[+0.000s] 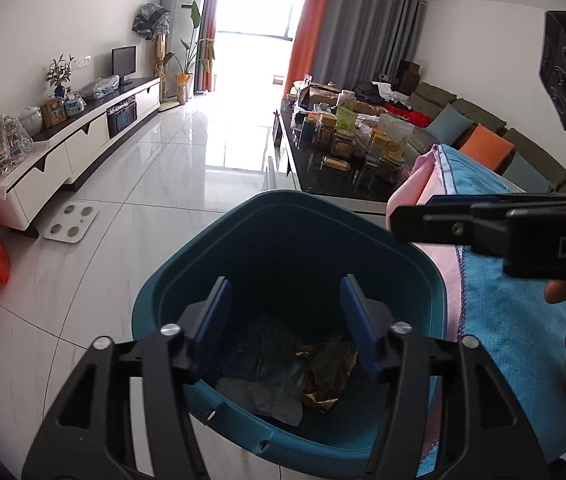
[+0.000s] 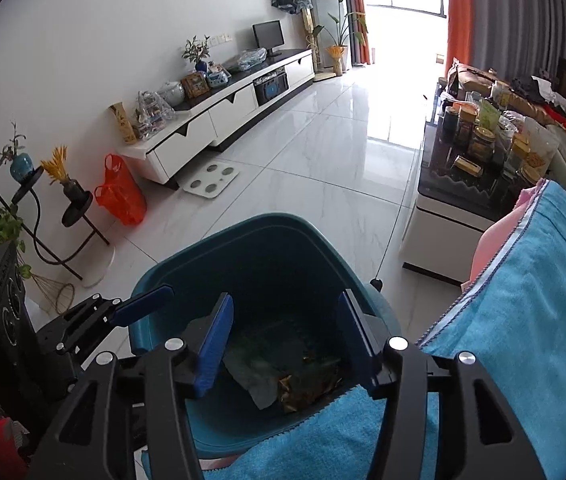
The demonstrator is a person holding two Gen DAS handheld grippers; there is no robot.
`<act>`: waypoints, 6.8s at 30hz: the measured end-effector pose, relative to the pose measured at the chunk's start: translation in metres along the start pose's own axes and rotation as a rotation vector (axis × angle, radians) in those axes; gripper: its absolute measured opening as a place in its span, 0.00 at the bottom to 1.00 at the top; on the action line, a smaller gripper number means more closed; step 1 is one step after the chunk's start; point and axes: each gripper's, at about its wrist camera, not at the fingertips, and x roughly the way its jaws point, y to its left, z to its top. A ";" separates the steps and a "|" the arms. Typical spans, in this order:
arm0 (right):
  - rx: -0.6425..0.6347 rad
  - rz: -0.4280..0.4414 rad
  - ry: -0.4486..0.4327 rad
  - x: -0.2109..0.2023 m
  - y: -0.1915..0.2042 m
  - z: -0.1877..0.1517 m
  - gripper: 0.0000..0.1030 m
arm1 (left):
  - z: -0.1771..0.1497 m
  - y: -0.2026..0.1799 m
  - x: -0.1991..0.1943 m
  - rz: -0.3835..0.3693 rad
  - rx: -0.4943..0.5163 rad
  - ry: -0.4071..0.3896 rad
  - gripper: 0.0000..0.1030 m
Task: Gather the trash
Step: 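Move both tools back over the table, then grasp the blue-dotted paper cup with the left tool while the right tool grasps the white foam net, then carry the paper cup and foam net over the teal bin with both tools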
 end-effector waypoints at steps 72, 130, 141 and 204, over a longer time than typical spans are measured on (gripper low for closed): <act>0.334 -0.664 -0.461 -0.301 -0.108 -0.292 0.93 | -0.055 -0.287 -0.160 -0.609 0.360 -0.075 0.94; 0.351 -0.612 -0.454 -0.314 -0.155 -0.251 0.11 | -0.036 -0.361 -0.091 -0.784 0.459 -0.034 0.22; 0.282 -0.602 -0.542 -0.335 -0.128 -0.233 0.11 | -0.019 -0.307 -0.136 -0.712 0.417 -0.161 0.22; -0.036 0.104 -0.143 -0.055 0.017 -0.005 0.11 | 0.014 0.024 -0.171 -0.066 0.050 -0.188 0.22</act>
